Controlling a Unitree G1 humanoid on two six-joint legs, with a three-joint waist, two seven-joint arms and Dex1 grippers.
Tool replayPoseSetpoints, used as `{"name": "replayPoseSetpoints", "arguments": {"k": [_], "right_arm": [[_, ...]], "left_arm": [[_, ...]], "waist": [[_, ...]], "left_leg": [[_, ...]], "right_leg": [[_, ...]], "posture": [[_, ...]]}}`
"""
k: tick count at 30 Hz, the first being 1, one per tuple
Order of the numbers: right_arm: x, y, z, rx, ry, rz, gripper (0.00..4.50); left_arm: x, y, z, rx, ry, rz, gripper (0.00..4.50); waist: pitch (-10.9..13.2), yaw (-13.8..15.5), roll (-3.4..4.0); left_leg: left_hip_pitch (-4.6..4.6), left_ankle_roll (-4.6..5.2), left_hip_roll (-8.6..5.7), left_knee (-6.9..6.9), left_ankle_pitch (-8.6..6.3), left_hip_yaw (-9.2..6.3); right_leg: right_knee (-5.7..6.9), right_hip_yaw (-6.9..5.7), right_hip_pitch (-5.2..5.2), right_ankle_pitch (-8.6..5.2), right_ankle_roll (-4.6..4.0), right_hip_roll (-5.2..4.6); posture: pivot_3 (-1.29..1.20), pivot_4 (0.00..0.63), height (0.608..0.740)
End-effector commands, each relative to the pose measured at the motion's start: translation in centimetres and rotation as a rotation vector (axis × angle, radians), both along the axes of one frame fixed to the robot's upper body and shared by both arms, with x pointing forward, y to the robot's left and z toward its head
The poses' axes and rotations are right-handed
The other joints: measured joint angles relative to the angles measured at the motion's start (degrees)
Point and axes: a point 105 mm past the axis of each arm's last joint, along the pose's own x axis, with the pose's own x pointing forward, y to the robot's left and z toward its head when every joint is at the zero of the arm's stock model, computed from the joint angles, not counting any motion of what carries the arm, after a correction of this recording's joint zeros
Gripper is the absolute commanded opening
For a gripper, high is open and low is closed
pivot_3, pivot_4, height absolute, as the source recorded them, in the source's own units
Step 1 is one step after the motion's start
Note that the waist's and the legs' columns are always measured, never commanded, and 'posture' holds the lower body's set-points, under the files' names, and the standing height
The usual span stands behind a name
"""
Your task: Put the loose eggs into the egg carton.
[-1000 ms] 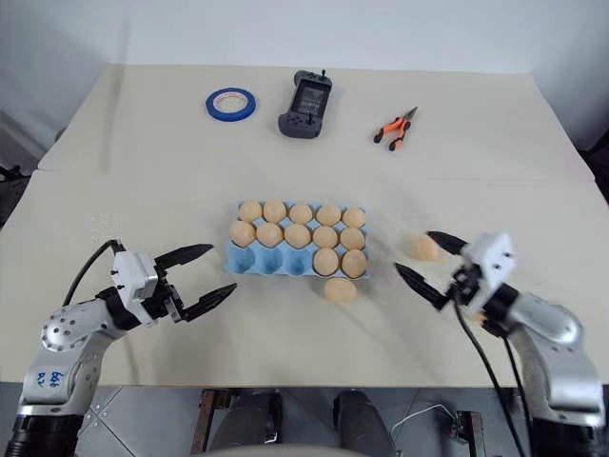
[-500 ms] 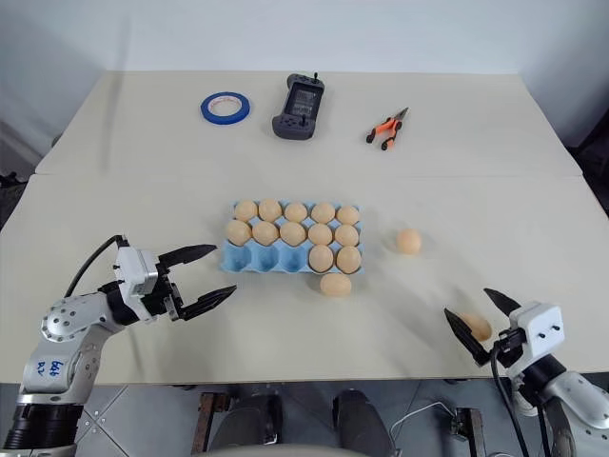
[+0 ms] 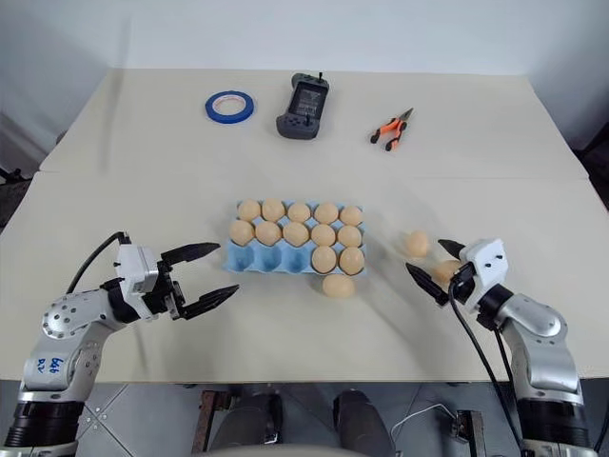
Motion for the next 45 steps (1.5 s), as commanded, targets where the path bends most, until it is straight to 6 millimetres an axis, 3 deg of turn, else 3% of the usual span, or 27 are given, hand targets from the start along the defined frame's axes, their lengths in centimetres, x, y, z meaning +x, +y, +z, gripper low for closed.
{"name": "replayPoseSetpoints", "arguments": {"k": [1,7,14,18,23,27,30,35,38,41,45], "right_arm": [[1.6,0.6,-0.3,-0.005,-0.005,-0.008,4.46],[2.0,-0.3,-0.2,-0.005,-0.007,-0.036,4.46],[0.8,-1.5,-0.6,-0.013,0.004,-0.049,4.46],[0.3,-1.3,-0.6,-0.009,-0.003,-0.020,3.62],[-0.6,-1.8,-0.2,-0.016,-0.013,-0.019,1.95],[-1.7,-1.6,1.6,0.000,-0.040,0.046,1.95],[-2.8,0.9,4.1,0.037,-0.042,0.195,1.95],[-3.7,9.4,7.6,0.100,-0.065,0.473,1.95],[-3.2,14.4,7.6,0.088,-0.059,0.531,1.95],[-2.1,18.0,7.5,0.088,-0.044,0.523,1.95],[-1.4,20.7,6.7,0.011,-0.032,0.529,1.95]], "left_arm": [[-0.5,-0.7,0.9,-0.012,-0.045,-0.014,4.50],[-1.1,-0.6,0.9,-0.026,-0.045,0.017,4.50],[-1.2,-0.5,0.7,-0.026,-0.036,0.030,4.50],[-1.0,-0.5,0.7,-0.027,-0.037,0.030,4.50],[-0.7,-0.5,0.8,-0.027,-0.042,0.023,4.50],[-0.6,-0.1,1.1,-0.029,-0.049,0.032,4.50],[-0.4,0.9,1.2,-0.036,-0.049,0.074,4.50],[-0.5,3.0,0.4,-0.053,-0.021,0.181,4.50],[-0.6,3.9,-0.1,-0.061,-0.011,0.249,4.50],[-0.9,4.6,-0.4,-0.070,-0.014,0.304,4.50],[-1.5,4.9,-0.6,-0.080,-0.009,0.336,4.50]], "waist": [[0.00,-0.23,0.00],[0.01,0.13,0.02],[0.01,0.34,0.01],[0.01,0.28,0.01],[0.01,0.28,0.01],[0.01,0.32,0.02],[0.04,0.18,0.06],[0.06,-1.03,0.06],[0.06,-1.14,0.05],[0.07,-1.18,0.04],[0.04,-0.79,0.01]], "left_leg": [[0.00,0.00,0.00,0.00,0.01,0.01],[-0.02,-0.01,0.04,-0.01,0.03,-0.03],[-0.11,0.03,0.04,0.04,0.01,-0.07],[-0.10,0.03,0.04,0.04,0.01,-0.07],[-0.10,0.01,0.04,0.05,0.02,-0.07],[-0.12,0.01,0.03,0.03,0.02,-0.06],[-0.12,0.01,0.04,0.01,0.02,-0.07],[-0.09,-0.09,0.18,-0.01,0.07,-0.06],[-0.11,-0.15,0.18,-0.03,0.11,-0.18],[-0.21,-0.15,0.13,-0.04,0.11,-0.18],[-0.47,-0.14,0.08,-0.06,0.10,-0.28]], "right_leg": [[0.00,0.01,0.00,0.00,0.00,0.01],[0.06,-0.04,-0.06,0.00,0.00,0.02],[0.02,-0.11,-0.05,0.01,0.01,0.00],[0.01,-0.11,-0.04,0.01,0.01,0.01],[0.02,-0.10,-0.04,0.01,0.01,0.02],[0.00,-0.10,-0.05,0.01,0.01,0.01],[0.00,-0.10,-0.06,0.01,0.01,0.03],[0.03,-0.06,-0.08,0.04,-0.05,0.18],[0.04,-0.15,-0.11,0.06,-0.09,0.16],[0.06,-0.16,-0.26,0.07,-0.09,0.07],[0.20,-0.41,-0.58,0.07,-0.09,-0.07]], "posture": [[0.00,0.150,0.740],[0.00,0.150,0.740],[0.00,0.150,0.740],[0.00,0.150,0.740],[0.00,0.150,0.740],[0.00,0.150,0.740],[0.00,0.150,0.740],[0.00,0.150,0.740],[0.00,0.150,0.740],[0.00,0.150,0.740],[0.00,0.150,0.740]]}}
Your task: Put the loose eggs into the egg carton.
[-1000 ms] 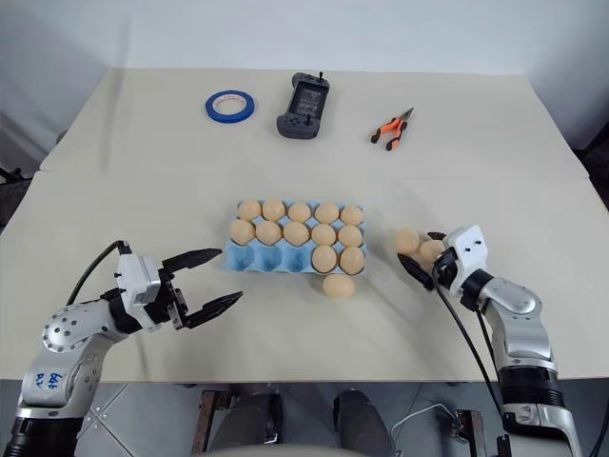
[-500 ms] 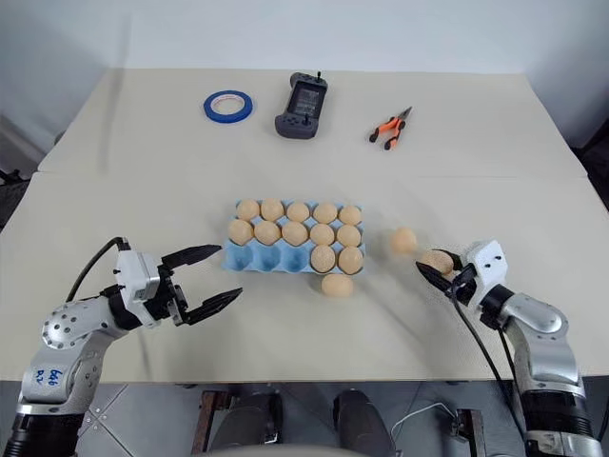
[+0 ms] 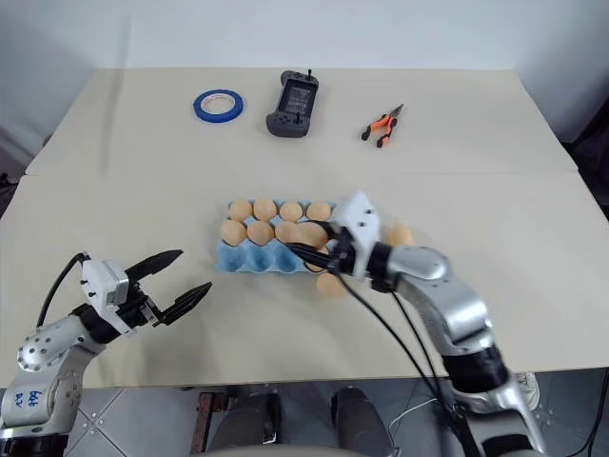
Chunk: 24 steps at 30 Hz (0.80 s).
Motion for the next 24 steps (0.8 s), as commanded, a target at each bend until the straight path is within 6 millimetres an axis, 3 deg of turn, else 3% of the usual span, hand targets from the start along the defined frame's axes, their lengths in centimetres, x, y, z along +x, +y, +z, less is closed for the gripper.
{"name": "replayPoseSetpoints", "arguments": {"k": [1,3,6,11,14,18,22,24], "right_arm": [[0.6,1.3,-0.1,-0.068,-0.041,-0.017,1.95],[0.7,1.7,-0.1,-0.081,-0.048,-0.010,1.95],[0.6,2.1,-0.9,-0.116,-0.036,0.019,2.75],[0.2,1.4,-0.8,-0.119,-0.039,0.035,4.47],[-0.6,0.3,0.1,-0.093,-0.070,0.067,4.49],[-1.7,-2.9,1.5,-0.020,-0.127,0.045,4.49],[-1.8,-10.3,1.2,0.051,-0.160,-0.225,4.49],[-1.9,-12.8,0.8,0.047,-0.183,-0.342,4.49]], "left_arm": [[-0.7,0.3,1.1,0.005,-0.051,0.025,4.50],[-0.9,0.2,1.2,0.002,-0.052,0.033,4.50],[-1.2,0.1,1.2,0.001,-0.051,0.038,4.50],[-1.4,-0.2,1.6,-0.004,-0.052,0.027,4.50],[-1.3,-0.5,1.8,-0.005,-0.051,0.004,4.50],[-0.7,-1.1,2.0,-0.002,-0.050,-0.052,4.50],[0.3,-3.2,1.5,0.049,-0.040,-0.186,4.50],[0.5,-3.8,1.5,0.063,-0.042,-0.224,4.50]], "waist": [[-0.02,0.07,-0.04],[-0.03,0.10,-0.05],[-0.03,0.02,-0.05],[-0.03,-0.29,-0.05],[-0.03,-0.28,-0.05],[-0.03,0.17,-0.05],[-0.04,1.43,-0.06],[-0.04,1.68,-0.06]], "left_leg": [[-0.05,0.00,0.00,0.01,-0.01,0.00],[-0.18,-0.02,-0.04,0.00,0.00,0.03],[-0.23,-0.07,-0.20,-0.06,0.03,0.04],[-0.28,-0.03,-0.30,-0.05,0.02,0.06],[-0.28,0.00,-0.30,-0.05,0.03,0.06],[-0.29,0.20,-0.32,-0.05,-0.04,0.02],[-0.24,0.23,-0.36,-0.05,-0.03,-0.01],[-0.12,0.26,-0.39,-0.06,-0.04,-0.01]], "right_leg": [[0.01,-0.07,-0.05,0.00,0.00,-0.02],[0.02,-0.43,-0.19,0.00,0.00,-0.22],[0.08,-0.90,-0.31,0.00,0.00,-0.51],[0.04,-0.96,-0.32,0.00,0.00,-0.61],[0.05,-0.97,-0.32,0.00,0.00,-0.60],[0.02,-1.02,-0.29,0.00,0.00,-0.61],[-0.08,-1.06,-0.13,0.00,0.01,-0.62],[-0.17,-1.08,0.06,0.00,0.01,-0.63]], "posture": [[0.00,0.150,0.740],[0.00,0.150,0.740],[0.00,0.150,0.740],[0.00,0.150,0.740],[0.00,0.150,0.740],[0.00,0.150,0.740],[0.00,0.150,0.740],[0.00,0.150,0.740]]}}
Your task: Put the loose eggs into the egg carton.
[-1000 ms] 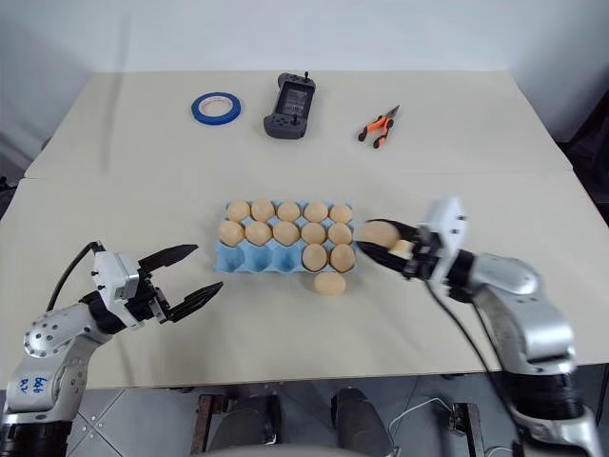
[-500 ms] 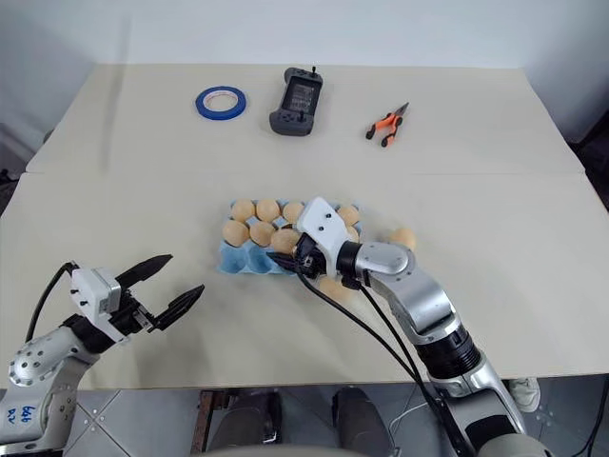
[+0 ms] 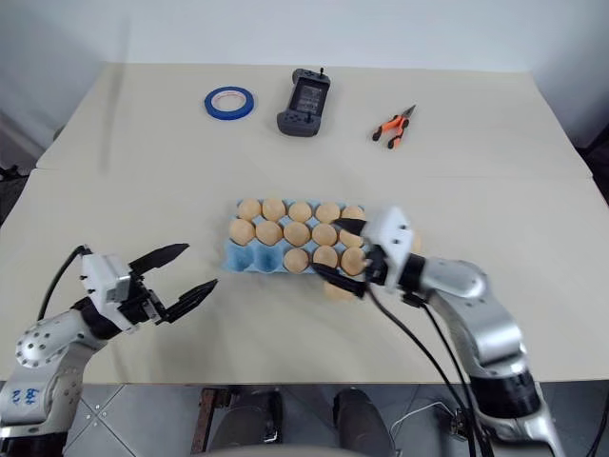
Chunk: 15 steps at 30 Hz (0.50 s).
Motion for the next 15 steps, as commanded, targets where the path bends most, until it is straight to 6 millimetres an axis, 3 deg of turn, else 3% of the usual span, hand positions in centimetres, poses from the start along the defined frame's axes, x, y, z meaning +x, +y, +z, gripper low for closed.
{"name": "replayPoseSetpoints", "arguments": {"k": [1,7,12,15], "right_arm": [[-0.6,-4.3,1.6,0.012,-0.138,-0.176,4.49],[-2.6,-10.6,-0.4,-0.005,-0.107,-0.423,4.49],[-4.9,-14.0,-2.9,-0.030,-0.062,-0.557,4.49],[-5.6,-14.6,-4.1,-0.038,-0.039,-0.577,4.49]], "left_arm": [[0.2,-1.2,0.1,0.035,-0.016,-0.081,4.50],[0.9,-2.8,-0.3,0.045,-0.005,-0.159,4.50],[1.0,-3.8,-0.6,0.039,0.007,-0.218,4.50],[1.1,-4.1,-0.4,0.041,-0.002,-0.240,4.50]], "waist": [[0.01,-0.16,0.02],[0.01,-0.56,0.02],[0.01,-0.47,0.02],[0.01,-0.50,0.02]], "left_leg": [[0.05,0.01,0.00,0.00,0.00,0.01],[0.37,-0.03,0.04,-0.07,0.04,0.10],[0.37,0.04,0.00,-0.02,0.10,0.12],[0.41,0.04,-0.01,-0.02,0.11,0.13]], "right_leg": [[-0.06,0.01,0.08,0.01,0.01,0.00],[-0.07,0.07,0.34,0.00,0.02,0.08],[-0.08,0.11,0.40,0.01,0.02,0.03],[-0.07,0.12,0.44,0.01,0.02,0.03]], "posture": [[0.00,0.150,0.740],[0.00,0.150,0.740],[0.00,0.150,0.740],[0.00,0.150,0.740]]}}
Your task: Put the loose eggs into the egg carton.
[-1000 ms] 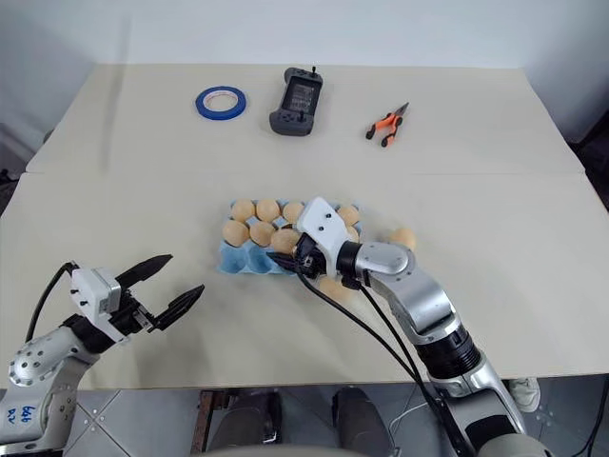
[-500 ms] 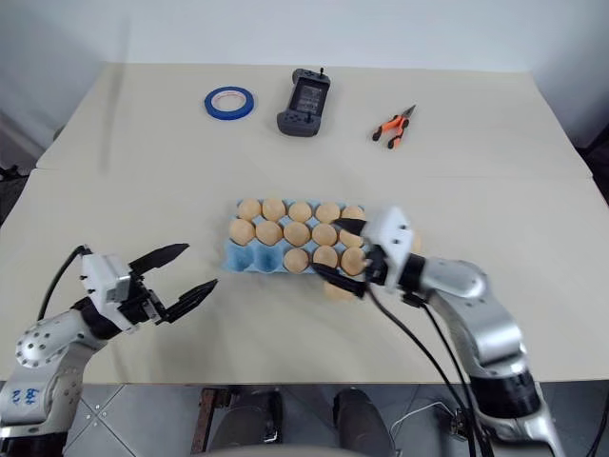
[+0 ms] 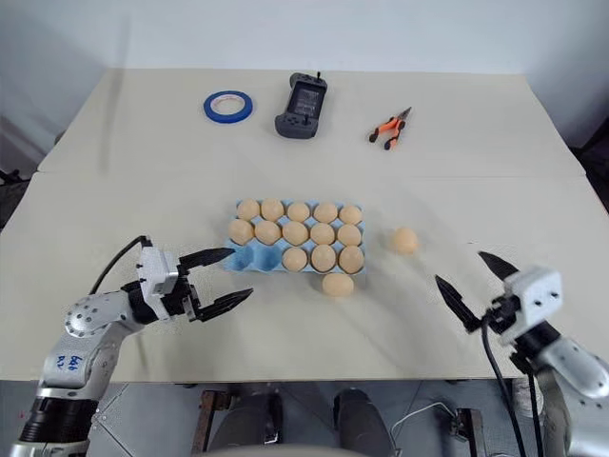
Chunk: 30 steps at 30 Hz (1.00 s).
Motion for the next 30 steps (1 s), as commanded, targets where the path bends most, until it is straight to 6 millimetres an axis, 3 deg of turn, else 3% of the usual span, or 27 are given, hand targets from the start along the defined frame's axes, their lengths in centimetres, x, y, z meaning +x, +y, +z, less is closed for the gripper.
{"name": "replayPoseSetpoints", "arguments": {"k": [1,8,12,20,25,30], "right_arm": [[-0.6,-0.7,0.2,-0.016,-0.041,-0.025,4.49],[1.4,0.8,0.3,-0.014,-0.016,0.072,4.49],[3.6,2.5,0.1,0.047,0.094,0.150,4.49],[11.3,5.4,0.2,0.013,0.083,0.194,4.49],[13.1,6.4,-0.9,-0.005,0.114,0.209,4.49],[13.1,6.7,-1.0,0.004,0.104,0.232,2.90]], "left_arm": [[0.2,-0.4,0.9,0.001,-0.046,-0.031,4.50],[0.3,-0.2,1.2,-0.002,-0.054,-0.026,4.50],[-0.2,0.0,1.3,-0.016,-0.021,-0.033,4.50],[-0.7,0.2,1.1,-0.021,-0.048,0.028,4.50],[-0.8,0.4,1.5,-0.036,-0.064,0.067,4.50],[-1.1,1.0,1.7,-0.034,-0.074,0.104,4.50]], "waist": [[0.00,-0.11,0.00],[0.00,-0.19,0.01],[0.00,-0.03,0.01],[0.02,-0.23,0.03],[0.02,0.31,0.04],[0.02,-0.08,0.04]], "left_leg": [[0.03,-0.02,0.01,0.00,0.02,0.00],[0.21,-0.07,0.00,-0.02,0.14,0.03],[0.18,-0.07,-0.01,-0.03,0.16,0.01],[0.15,-0.02,-0.01,-0.01,0.18,0.01],[-0.01,-0.02,-0.01,0.04,0.17,-0.05],[-0.14,-0.10,-0.01,0.04,0.20,-0.02]], "right_leg": [[0.02,0.00,0.01,0.00,0.00,0.00],[0.15,0.06,0.10,0.02,-0.02,0.01],[0.13,0.04,0.08,0.02,-0.01,-0.01],[0.16,0.03,-0.01,0.05,0.00,-0.02],[0.14,-0.05,-0.10,0.06,0.03,-0.05],[0.10,-0.05,-0.14,0.09,0.10,-0.09]], "posture": [[0.00,0.150,0.740],[0.00,0.150,0.740],[0.00,0.150,0.740],[0.00,0.150,0.740],[0.00,0.150,0.740],[0.00,0.150,0.740]]}}
